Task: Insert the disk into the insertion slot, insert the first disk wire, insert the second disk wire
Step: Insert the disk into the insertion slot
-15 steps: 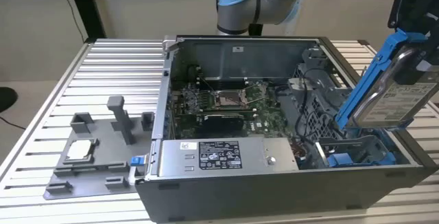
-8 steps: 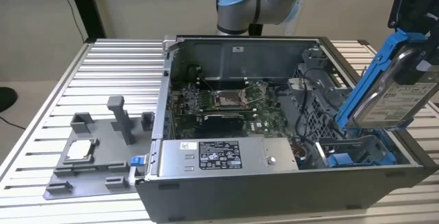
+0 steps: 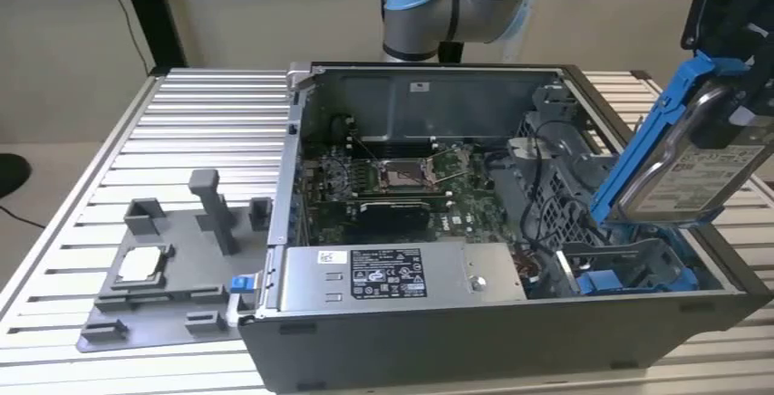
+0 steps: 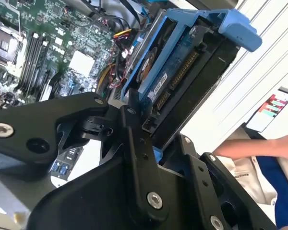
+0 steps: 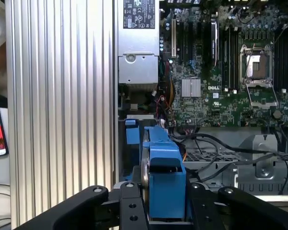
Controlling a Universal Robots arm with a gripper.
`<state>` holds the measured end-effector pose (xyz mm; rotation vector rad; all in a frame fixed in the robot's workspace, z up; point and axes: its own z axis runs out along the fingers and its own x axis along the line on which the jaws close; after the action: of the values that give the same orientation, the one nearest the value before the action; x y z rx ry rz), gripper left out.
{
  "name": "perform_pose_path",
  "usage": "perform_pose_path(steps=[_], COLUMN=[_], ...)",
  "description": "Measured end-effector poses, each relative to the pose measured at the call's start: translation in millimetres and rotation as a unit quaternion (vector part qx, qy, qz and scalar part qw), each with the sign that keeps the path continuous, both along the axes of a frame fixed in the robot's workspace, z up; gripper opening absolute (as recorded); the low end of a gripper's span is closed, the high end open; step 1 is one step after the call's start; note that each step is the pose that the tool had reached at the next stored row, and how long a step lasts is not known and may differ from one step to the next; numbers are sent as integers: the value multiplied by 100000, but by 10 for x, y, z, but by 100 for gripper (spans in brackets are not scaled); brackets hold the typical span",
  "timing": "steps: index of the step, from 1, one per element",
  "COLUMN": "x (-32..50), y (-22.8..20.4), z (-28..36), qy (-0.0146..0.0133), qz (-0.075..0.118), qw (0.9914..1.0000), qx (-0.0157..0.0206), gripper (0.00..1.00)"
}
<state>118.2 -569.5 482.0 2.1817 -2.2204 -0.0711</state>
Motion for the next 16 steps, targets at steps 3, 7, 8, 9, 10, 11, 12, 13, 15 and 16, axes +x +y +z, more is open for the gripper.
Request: perform_pose_path(steps=[3, 7, 8, 9, 10, 11, 12, 13, 15, 16], x=[-2, -2, -1, -1, -1, -1, -1, -1, -1, -1], y=[-12, -41, -56, -72, -87, -100, -108, -111, -117, -120], z=[-30, -92, -107, -128, -146, -164, -183, -200, -236, -254], qy=[0, -1, -2, 0, 0, 0, 0, -2, 3, 7], qz=[27, 48, 54, 49, 46, 49, 52, 75, 224, 408], qw=[99997, 99990, 99989, 99988, 99987, 99987, 99987, 99987, 99987, 99986], qx=[807, 1441, 1492, 1561, 1595, 1615, 1613, 1610, 1610, 1603], gripper=[0, 0, 0, 0, 0, 0, 0, 0, 0, 0])
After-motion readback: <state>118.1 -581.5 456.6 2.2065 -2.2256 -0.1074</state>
